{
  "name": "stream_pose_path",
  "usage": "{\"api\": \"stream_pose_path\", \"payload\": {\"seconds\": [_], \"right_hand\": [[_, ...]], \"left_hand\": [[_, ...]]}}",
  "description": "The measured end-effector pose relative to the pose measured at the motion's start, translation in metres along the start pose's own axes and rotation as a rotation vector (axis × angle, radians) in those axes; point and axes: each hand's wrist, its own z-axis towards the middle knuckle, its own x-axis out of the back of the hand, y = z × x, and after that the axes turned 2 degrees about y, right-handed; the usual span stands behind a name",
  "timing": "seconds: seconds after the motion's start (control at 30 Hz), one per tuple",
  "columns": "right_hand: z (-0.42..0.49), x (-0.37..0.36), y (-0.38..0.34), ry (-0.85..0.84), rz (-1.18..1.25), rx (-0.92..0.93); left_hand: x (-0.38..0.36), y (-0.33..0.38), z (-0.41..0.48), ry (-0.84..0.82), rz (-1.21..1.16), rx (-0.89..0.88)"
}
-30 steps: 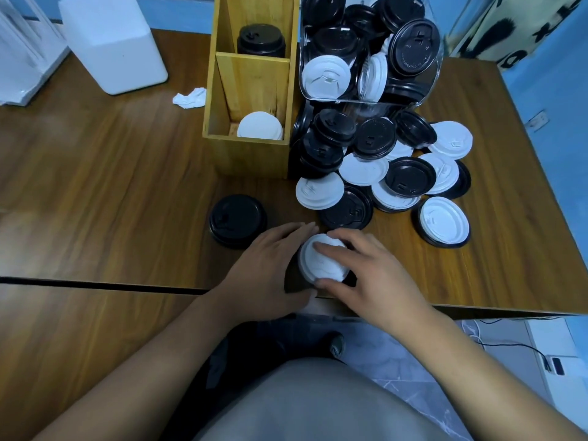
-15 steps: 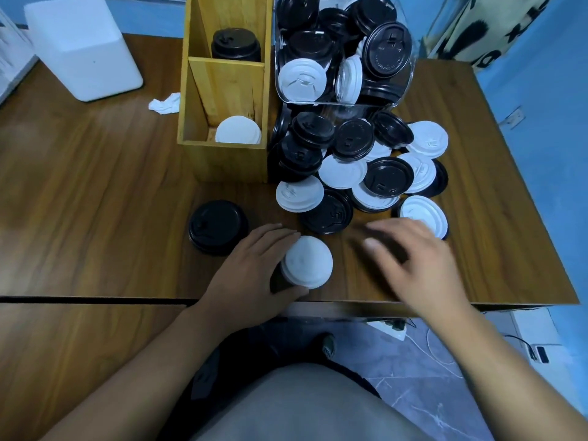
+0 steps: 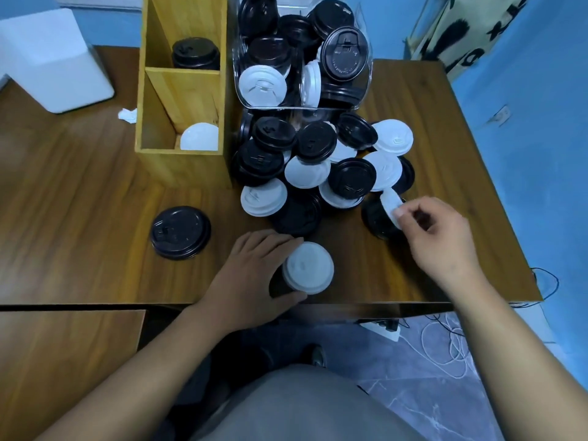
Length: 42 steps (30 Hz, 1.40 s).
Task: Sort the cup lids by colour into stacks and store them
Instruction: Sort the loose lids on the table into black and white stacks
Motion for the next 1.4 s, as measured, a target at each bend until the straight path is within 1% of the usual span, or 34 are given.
{"api": "stream_pose_path", "payload": {"seconds": [0.07, 0.17, 0.23, 0.3, 0.37, 0.4, 0.53, 0.63, 0.7, 0.77, 0.9, 0.97, 1.03, 1.1, 1.2, 1.3, 1.37, 1.4], "right_hand": [[-0.001, 0.022, -0.004, 0.021, 0.005, 0.017], [-0.011, 0.044, -0.011, -0.055, 0.138, 0.031], [-0.020, 0.042, -0.017, -0.177, 0.246, 0.005], [-0.025, 0.028, -0.020, -0.356, 0.298, -0.049], [-0.026, 0.009, -0.016, -0.507, 0.250, -0.079], [-0.025, 0.000, -0.013, -0.534, 0.206, -0.068], [-0.026, -0.013, -0.004, -0.444, 0.017, 0.075], [-0.037, -0.007, 0.000, -0.368, -0.043, 0.168], [-0.049, -0.005, 0.004, -0.330, -0.117, 0.263], [-0.062, -0.008, 0.007, -0.317, -0.178, 0.314], [-0.074, -0.023, 0.007, -0.363, -0.285, 0.358], [-0.073, -0.029, 0.006, -0.399, -0.198, 0.344], [-0.074, -0.025, 0.008, -0.412, -0.116, 0.288], [-0.077, -0.030, 0.003, -0.362, -0.123, 0.258], [-0.076, -0.035, -0.004, -0.311, -0.178, 0.270], [-0.071, -0.026, -0.008, -0.293, -0.079, 0.229], [-0.066, -0.021, -0.016, -0.304, 0.010, 0.270], [-0.063, -0.021, -0.022, -0.337, 0.040, 0.302]], "left_hand": [[0.001, 0.001, -0.001, 0.018, -0.035, 0.010], [0.002, 0.003, -0.002, 0.036, -0.072, 0.028], [0.002, 0.005, -0.001, 0.030, -0.079, 0.047], [0.003, 0.006, 0.000, 0.033, -0.094, 0.049], [0.003, 0.006, 0.000, 0.041, -0.107, 0.044], [0.003, 0.006, 0.000, 0.040, -0.108, 0.047], [0.001, 0.007, 0.000, 0.046, -0.113, 0.067], [0.003, 0.007, 0.001, 0.053, -0.133, 0.070], [0.004, 0.006, 0.001, 0.055, -0.152, 0.069], [0.006, 0.005, 0.001, 0.051, -0.170, 0.054], [0.015, -0.008, 0.000, 0.016, -0.191, 0.008], [0.024, -0.019, -0.005, -0.010, -0.210, 0.022], [0.025, -0.018, -0.004, -0.033, -0.233, 0.058], [0.024, -0.015, -0.004, -0.048, -0.217, 0.079], [0.015, -0.010, 0.002, -0.013, -0.132, 0.042], [0.008, -0.011, 0.004, 0.023, -0.113, 0.027], [0.008, -0.014, 0.003, 0.035, -0.124, 0.030], [0.008, -0.015, 0.002, 0.036, -0.120, 0.028]]}}
